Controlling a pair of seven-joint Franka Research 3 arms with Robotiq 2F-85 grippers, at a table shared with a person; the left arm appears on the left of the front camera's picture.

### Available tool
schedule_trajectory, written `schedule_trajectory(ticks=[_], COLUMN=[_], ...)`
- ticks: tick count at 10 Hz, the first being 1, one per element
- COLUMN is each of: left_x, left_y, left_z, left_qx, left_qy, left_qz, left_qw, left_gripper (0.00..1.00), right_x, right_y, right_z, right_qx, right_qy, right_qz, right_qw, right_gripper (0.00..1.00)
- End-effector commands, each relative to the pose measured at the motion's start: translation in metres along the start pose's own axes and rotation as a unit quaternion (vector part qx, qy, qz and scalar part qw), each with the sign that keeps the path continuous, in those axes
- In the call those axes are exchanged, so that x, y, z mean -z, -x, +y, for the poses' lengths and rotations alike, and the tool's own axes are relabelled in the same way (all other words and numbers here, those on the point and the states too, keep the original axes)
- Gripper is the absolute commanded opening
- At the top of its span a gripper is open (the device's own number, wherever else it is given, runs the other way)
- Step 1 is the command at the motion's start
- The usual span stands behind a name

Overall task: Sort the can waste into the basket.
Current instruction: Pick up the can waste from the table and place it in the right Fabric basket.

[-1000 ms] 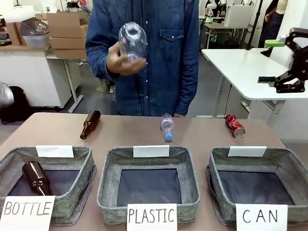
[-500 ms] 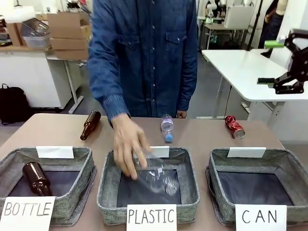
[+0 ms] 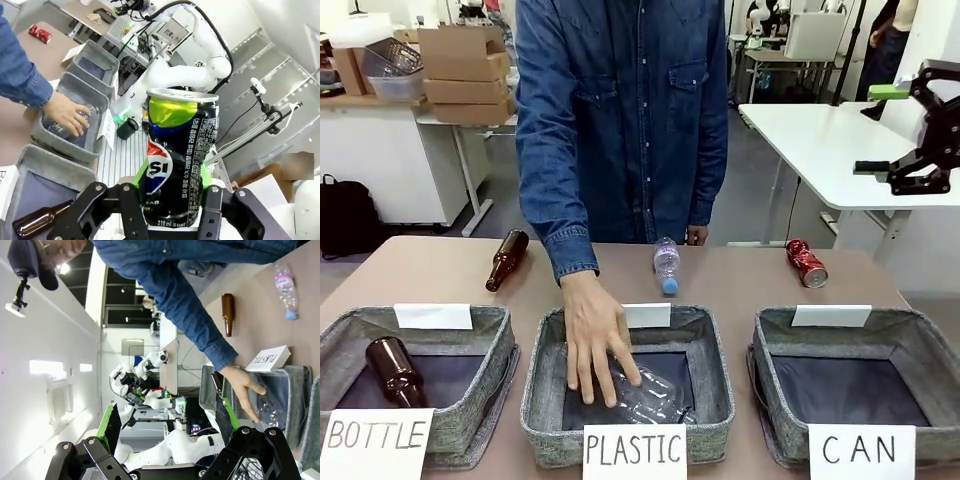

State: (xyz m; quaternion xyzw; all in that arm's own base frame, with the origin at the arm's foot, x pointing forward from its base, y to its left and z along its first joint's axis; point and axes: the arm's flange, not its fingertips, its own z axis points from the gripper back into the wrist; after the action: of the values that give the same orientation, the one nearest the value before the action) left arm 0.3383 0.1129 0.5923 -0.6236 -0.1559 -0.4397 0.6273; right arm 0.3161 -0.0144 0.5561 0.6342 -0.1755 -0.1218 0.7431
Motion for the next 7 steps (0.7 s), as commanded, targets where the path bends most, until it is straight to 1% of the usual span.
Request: schedule_trajectory(ticks=[1, 2, 3, 4, 5, 6, 7], left_x=[0.0, 0.0, 0.038, 0.069, 0.104, 0.14, 0.169], left_y=[0.0, 0.0, -0.008, -0.016, -0.025, -0.036, -0.044], left_z=[0.003, 0.0, 0.017, 0.031, 0.044, 0.053, 0.061], left_qx=[-0.005, 0.0, -0.012, -0.012, 0.005, 0.025, 0.037], left_qy=[-0.004, 0.0, 0.01, 0.005, 0.022, 0.046, 0.053], left_qz=[0.0, 0.0, 0.062, 0.101, 0.139, 0.175, 0.208], left_qw=[1.0, 1.0, 0.998, 0.995, 0.99, 0.983, 0.976], left_gripper=[0.0, 0.41, 0.41, 0.41, 0.41, 0.41, 0.41], right_x=[0.003, 0.003, 0.003, 0.003, 0.0, -0.029, -0.053], right_y=[-0.003, -0.003, -0.003, -0.003, 0.0, 0.001, 0.002], right_z=[0.001, 0.001, 0.001, 0.001, 0.0, 0.019, 0.029], right_qx=[-0.012, -0.012, -0.012, -0.012, 0.0, -0.042, -0.056], right_qy=[-0.016, -0.016, -0.016, -0.016, 0.0, 0.011, 0.009], right_qz=[-0.003, -0.003, -0.003, -0.003, 0.0, -0.026, -0.05], right_qw=[1.0, 1.0, 1.0, 1.0, 1.0, 0.999, 0.997], right_gripper=[1.0, 1.0, 1.0, 1.0, 1.0, 1.0, 1.0])
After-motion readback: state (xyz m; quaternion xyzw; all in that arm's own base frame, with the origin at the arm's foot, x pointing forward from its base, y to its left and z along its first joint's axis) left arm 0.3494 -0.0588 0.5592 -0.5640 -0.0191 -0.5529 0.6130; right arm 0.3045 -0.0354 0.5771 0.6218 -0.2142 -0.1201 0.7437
